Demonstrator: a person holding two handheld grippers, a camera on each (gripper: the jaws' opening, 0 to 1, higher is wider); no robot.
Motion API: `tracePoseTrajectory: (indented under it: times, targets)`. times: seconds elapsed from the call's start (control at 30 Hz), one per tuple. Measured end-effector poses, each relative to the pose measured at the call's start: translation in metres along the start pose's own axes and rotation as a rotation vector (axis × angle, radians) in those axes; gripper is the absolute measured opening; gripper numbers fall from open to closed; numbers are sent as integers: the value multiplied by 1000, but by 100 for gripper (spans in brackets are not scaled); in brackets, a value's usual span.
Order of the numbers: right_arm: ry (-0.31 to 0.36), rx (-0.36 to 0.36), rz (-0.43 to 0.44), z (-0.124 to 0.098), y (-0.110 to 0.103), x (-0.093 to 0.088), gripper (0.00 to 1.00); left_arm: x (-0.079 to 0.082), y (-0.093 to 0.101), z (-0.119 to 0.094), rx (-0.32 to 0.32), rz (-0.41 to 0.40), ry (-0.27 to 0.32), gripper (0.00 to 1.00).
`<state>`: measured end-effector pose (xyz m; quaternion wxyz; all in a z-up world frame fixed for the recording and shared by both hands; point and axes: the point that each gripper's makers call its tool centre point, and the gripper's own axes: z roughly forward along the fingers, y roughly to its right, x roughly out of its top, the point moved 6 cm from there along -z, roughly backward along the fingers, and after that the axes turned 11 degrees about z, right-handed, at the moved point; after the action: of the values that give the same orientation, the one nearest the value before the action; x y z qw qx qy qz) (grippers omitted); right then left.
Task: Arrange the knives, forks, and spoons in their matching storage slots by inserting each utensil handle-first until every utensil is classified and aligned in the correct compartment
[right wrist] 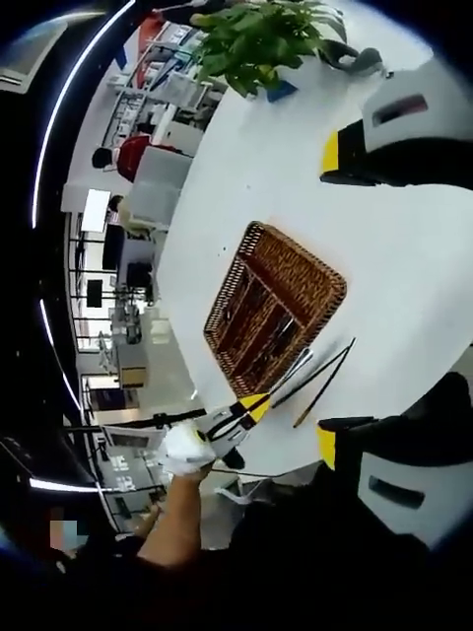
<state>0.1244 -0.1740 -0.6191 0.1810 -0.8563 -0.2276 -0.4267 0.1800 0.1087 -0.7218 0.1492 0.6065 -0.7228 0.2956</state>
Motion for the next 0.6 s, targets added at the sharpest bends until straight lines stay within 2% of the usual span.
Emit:
tracePoseTrajectory:
  times: [0.37, 0.6]
  targets:
    - [-5, 4, -36, 2, -5, 3, 99, 21, -29, -33, 8, 51, 5, 0]
    - [-4, -10, -40, 2, -3, 3, 99, 37, -44, -57, -2, 28, 28, 0]
